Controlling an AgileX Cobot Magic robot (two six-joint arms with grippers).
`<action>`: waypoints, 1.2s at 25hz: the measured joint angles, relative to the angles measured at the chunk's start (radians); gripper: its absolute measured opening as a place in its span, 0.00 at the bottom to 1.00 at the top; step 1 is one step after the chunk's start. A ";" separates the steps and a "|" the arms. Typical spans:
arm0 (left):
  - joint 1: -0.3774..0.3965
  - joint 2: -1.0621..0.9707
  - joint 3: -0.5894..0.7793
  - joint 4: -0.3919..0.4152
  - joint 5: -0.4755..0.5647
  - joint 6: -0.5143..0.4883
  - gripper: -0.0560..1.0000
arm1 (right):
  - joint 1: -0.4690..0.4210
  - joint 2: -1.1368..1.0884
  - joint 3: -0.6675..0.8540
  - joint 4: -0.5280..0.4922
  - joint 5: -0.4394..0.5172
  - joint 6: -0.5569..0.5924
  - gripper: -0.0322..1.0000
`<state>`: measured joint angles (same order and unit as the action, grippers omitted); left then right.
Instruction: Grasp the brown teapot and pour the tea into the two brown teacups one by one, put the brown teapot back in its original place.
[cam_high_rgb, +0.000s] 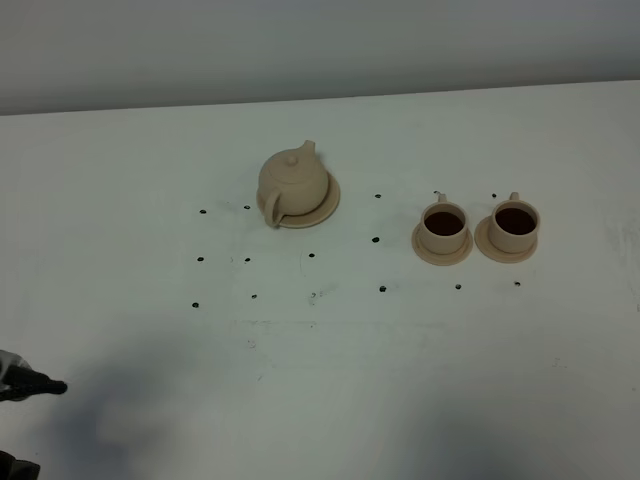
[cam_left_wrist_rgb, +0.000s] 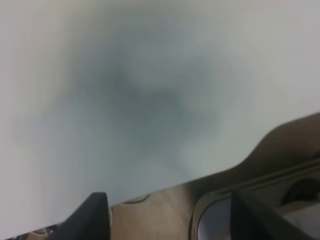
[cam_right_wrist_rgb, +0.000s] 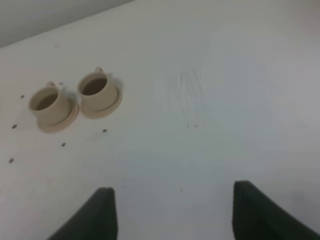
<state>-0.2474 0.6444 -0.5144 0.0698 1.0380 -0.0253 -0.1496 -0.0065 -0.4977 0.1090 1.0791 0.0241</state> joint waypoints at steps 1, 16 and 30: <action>0.023 -0.012 0.000 0.000 -0.001 0.000 0.55 | 0.000 0.000 0.000 0.000 0.000 0.000 0.51; 0.331 -0.316 0.000 -0.009 0.000 0.025 0.55 | 0.000 0.000 0.000 0.000 0.000 0.000 0.51; 0.363 -0.539 0.000 -0.009 0.000 0.025 0.55 | 0.000 0.000 0.000 0.000 0.000 0.000 0.51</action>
<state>0.1152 0.1054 -0.5144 0.0606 1.0379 0.0000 -0.1496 -0.0065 -0.4977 0.1090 1.0791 0.0241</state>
